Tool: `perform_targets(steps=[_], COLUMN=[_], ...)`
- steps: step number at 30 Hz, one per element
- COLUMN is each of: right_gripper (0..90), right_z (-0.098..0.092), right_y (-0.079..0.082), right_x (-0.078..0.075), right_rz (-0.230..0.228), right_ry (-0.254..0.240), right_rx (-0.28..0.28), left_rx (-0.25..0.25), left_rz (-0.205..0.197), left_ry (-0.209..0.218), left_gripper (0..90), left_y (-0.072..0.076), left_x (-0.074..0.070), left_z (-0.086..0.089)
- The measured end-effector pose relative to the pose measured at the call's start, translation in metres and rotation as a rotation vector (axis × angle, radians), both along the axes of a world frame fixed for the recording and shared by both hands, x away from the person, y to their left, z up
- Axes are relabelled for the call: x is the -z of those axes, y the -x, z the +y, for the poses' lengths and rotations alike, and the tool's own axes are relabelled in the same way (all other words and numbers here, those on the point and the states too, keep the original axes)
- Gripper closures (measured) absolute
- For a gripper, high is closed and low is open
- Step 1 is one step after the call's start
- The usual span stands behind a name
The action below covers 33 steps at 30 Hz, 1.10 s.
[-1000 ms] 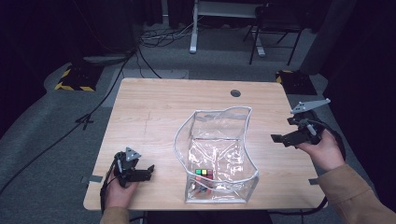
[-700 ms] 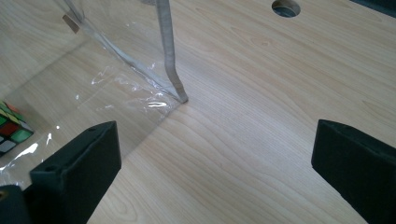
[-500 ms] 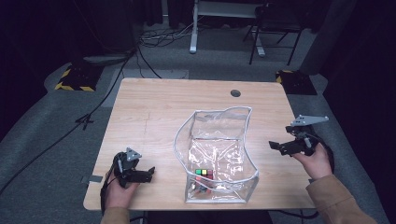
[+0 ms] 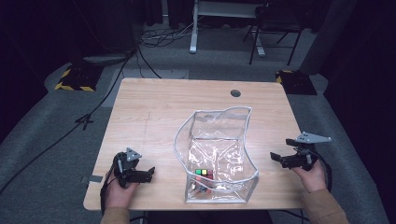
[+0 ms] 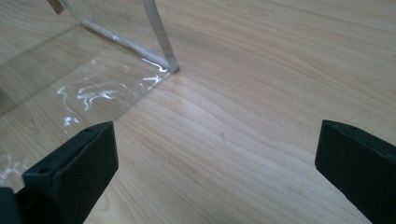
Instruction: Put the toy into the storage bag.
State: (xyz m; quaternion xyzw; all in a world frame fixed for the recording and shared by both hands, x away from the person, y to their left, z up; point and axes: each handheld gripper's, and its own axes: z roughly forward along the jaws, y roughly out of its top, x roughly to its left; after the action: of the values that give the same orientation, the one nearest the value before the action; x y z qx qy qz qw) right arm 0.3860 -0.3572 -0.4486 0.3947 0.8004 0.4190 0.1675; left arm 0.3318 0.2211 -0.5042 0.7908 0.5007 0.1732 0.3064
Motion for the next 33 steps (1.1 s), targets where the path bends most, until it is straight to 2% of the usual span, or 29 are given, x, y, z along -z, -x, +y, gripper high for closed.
perform_targets(steps=[6,7,9,12,16,17,21,24,25,26,28,33], right_gripper=[0.0,0.0,0.0,0.0,0.0,0.0,0.0,0.0,0.0,0.0,0.0,0.0], right_z=[-0.006,-0.007,-0.008,-0.007,-0.007,-0.007,-0.002,0.000,0.000,-0.001,-0.002,-0.005], right_y=[0.005,0.006,0.006,0.006,0.005,0.005,0.003,0.001,0.001,0.002,0.005,0.005], right_x=[0.016,0.018,0.020,0.026,0.033,0.034,0.039,0.046,0.048,0.050,0.056,0.056], right_rz=[0.005,0.008,0.028,0.026,0.039,0.049,0.115,0.152,0.150,0.122,0.067,0.063], right_ry=[-0.006,-0.023,-0.020,-0.011,0.033,0.062,0.156,0.188,0.198,0.187,0.140,0.134], right_rx=[-0.007,-0.004,-0.004,0.000,0.006,0.002,-0.024,-0.022,-0.013,-0.014,-0.014,-0.052], left_rx=[-0.001,0.000,-0.003,0.000,0.002,0.002,0.002,0.001,0.001,0.005,0.005,0.005], left_rz=[-0.001,-0.002,-0.010,-0.006,-0.003,-0.002,-0.004,-0.006,-0.006,-0.001,-0.003,-0.002], left_ry=[0.000,0.000,-0.006,-0.008,-0.005,-0.004,-0.006,-0.008,-0.007,-0.005,-0.006,-0.004], left_gripper=[0.0,0.0,0.0,0.0,0.0,0.0,0.0,0.0,0.0,0.0,0.0,0.0], left_y=[0.000,0.000,0.000,0.000,0.001,0.001,0.000,0.000,0.000,0.000,0.000,0.000], left_x=[0.000,0.000,0.000,0.000,0.000,0.000,0.000,0.000,0.000,0.000,0.000,0.000], left_z=[0.000,0.000,0.000,0.000,0.000,0.000,0.000,0.000,0.000,0.000,0.000,0.000])
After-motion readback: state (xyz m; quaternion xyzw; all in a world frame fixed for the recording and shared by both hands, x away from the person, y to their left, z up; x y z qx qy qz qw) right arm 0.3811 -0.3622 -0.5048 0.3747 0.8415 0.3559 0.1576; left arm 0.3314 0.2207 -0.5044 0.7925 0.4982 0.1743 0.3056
